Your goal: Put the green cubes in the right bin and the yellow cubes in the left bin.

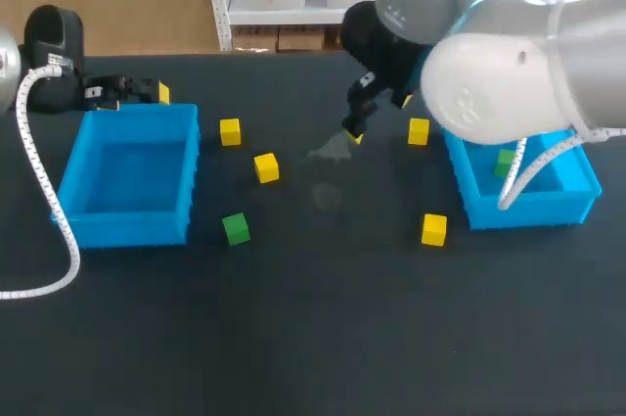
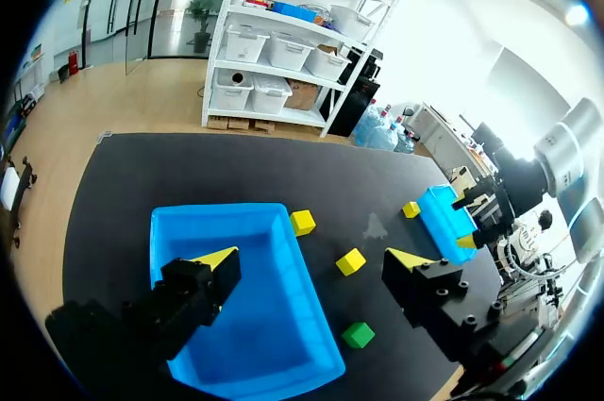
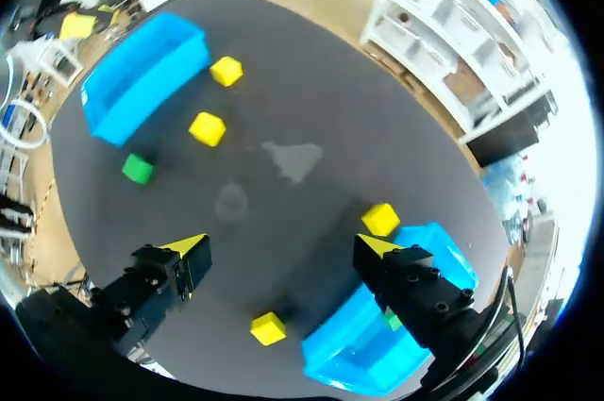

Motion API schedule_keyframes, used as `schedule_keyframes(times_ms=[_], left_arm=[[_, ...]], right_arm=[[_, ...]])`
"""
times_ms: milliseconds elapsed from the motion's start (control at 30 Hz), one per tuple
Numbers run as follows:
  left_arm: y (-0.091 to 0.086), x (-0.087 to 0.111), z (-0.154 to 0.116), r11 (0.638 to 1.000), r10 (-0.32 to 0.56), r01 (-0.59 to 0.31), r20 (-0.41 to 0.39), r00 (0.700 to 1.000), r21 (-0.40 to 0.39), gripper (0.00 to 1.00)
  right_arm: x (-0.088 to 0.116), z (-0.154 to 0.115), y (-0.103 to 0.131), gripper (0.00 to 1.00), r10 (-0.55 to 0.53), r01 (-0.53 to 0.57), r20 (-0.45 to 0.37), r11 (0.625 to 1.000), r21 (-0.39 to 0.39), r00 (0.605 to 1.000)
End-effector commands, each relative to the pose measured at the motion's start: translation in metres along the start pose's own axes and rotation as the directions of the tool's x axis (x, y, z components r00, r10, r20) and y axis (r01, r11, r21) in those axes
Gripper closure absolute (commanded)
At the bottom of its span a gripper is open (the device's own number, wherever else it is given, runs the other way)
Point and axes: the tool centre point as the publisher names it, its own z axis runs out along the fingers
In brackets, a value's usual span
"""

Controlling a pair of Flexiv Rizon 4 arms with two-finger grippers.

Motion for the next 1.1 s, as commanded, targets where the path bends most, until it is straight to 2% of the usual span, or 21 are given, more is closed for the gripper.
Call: schedule_keyframes(times_ms=[33, 267, 533, 867, 1100], left_arm=[[0.002, 0.002, 0.000, 1.000, 0.002, -0.002, 0.007, 1.000, 0.012, 0.00], [0.002, 0.002, 0.000, 1.000, 0.002, -0.002, 0.007, 1.000, 0.012, 0.00], [0.002, 0.002, 0.000, 1.000, 0.002, -0.002, 0.007, 1.000, 0.012, 0.00], [0.002, 0.002, 0.000, 1.000, 0.002, -0.002, 0.007, 1.000, 0.012, 0.00], [0.002, 0.002, 0.000, 1.000, 0.002, -0.002, 0.007, 1.000, 0.012, 0.00]], right_arm=[[-0.007, 0.003, 0.013, 0.00, -0.049, 0.049, -0.019, 0.999, -0.020, 0.999], [-0.009, 0.011, 0.037, 0.00, -0.209, 0.207, -0.024, 0.976, -0.063, 0.978], [-0.012, 0.018, 0.053, 0.00, -0.333, 0.329, -0.035, 0.940, -0.089, 0.942], [-0.018, 0.033, 0.080, 0.00, -0.505, 0.497, -0.061, 0.860, -0.114, 0.861], [-0.023, 0.039, 0.097, 0.00, -0.594, 0.587, -0.065, 0.803, -0.101, 0.801]])
